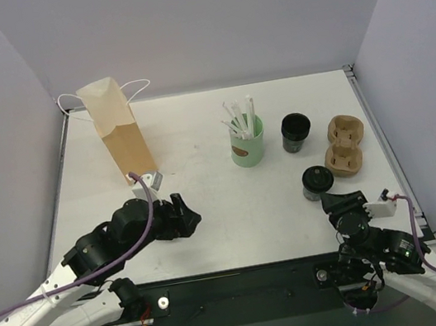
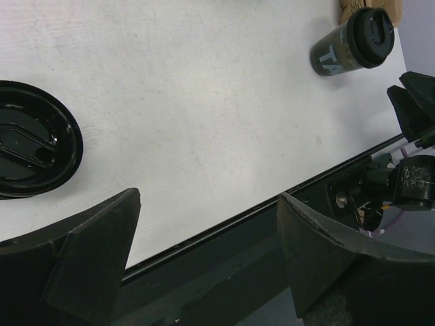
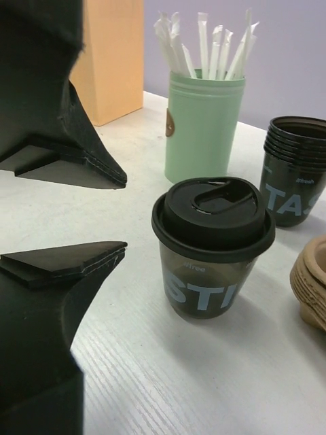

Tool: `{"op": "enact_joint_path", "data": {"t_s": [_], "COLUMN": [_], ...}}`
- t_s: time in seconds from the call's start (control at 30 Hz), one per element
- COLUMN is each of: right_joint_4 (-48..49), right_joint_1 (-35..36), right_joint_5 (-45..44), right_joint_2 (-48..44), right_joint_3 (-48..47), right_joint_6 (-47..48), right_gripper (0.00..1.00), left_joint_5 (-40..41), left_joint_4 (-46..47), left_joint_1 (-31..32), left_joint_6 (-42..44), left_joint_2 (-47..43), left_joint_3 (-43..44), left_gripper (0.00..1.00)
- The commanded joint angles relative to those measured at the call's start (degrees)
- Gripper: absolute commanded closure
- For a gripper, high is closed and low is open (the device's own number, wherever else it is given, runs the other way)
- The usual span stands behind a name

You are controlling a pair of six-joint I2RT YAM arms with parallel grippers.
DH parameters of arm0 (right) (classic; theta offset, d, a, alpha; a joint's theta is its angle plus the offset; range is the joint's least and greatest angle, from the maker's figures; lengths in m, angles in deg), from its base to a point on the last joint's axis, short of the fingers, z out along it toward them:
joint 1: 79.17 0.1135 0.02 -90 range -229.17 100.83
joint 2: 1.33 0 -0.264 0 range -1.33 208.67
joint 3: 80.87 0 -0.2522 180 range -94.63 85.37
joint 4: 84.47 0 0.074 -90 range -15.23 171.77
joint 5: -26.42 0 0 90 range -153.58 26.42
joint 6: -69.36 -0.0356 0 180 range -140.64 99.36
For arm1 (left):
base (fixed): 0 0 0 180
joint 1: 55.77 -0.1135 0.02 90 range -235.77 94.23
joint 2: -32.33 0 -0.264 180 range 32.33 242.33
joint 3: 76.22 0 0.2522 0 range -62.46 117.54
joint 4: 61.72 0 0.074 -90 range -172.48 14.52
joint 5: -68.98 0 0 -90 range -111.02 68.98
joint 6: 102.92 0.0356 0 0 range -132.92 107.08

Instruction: Pack the takeout coffee

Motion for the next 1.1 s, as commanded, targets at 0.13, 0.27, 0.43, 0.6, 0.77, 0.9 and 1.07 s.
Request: {"op": "enact_joint_path", "data": {"t_s": [0.13,0.27,0.43,0.6,0.77,0.9,1.07], "right_joint_4": [-2.67,2.85,5.86,7.34,9.72,10.52,12.44], "right_joint_1": [-0.3,-0.39,-0.22,1.89,3.39,3.47,3.47], "right_joint_5": [8.26,15.63,26.8,29.46,29.45,31.38,33.4], "right_joint_2": [2.35,13.04,29.23,37.08,36.47,36.38,34.89], "right_joint_3": [-10.21,-14.43,-23.66,-28.25,-27.81,-27.9,-25.53], "right_joint_6": [15.31,32.04,47.91,53.46,55.67,57.25,57.25], "right_gripper": [0.6,0.55,0.35,0.02,0.0,0.0,0.0], "left_joint_5": [11.41,18.43,31.0,31.03,28.11,28.21,25.39], "left_joint_4": [-6.01,-9.53,-16.56,-17.45,-18.59,-15.7,-12.26], "left_joint_1": [-0.05,-0.13,-3.46,-19.51,-29.66,-31.6,-34.49], "left_joint_6": [4.06,4.68,4.68,8.01,8.73,6.71,3.19], "left_joint_2": [0.23,1.89,9.61,18.85,27.82,30.9,34.06], "left_joint_3": [7.18,11.12,19.38,33.86,45.67,49.37,50.07], "left_gripper": [0.03,0.03,0.06,0.13,0.2,0.28,0.34]}}
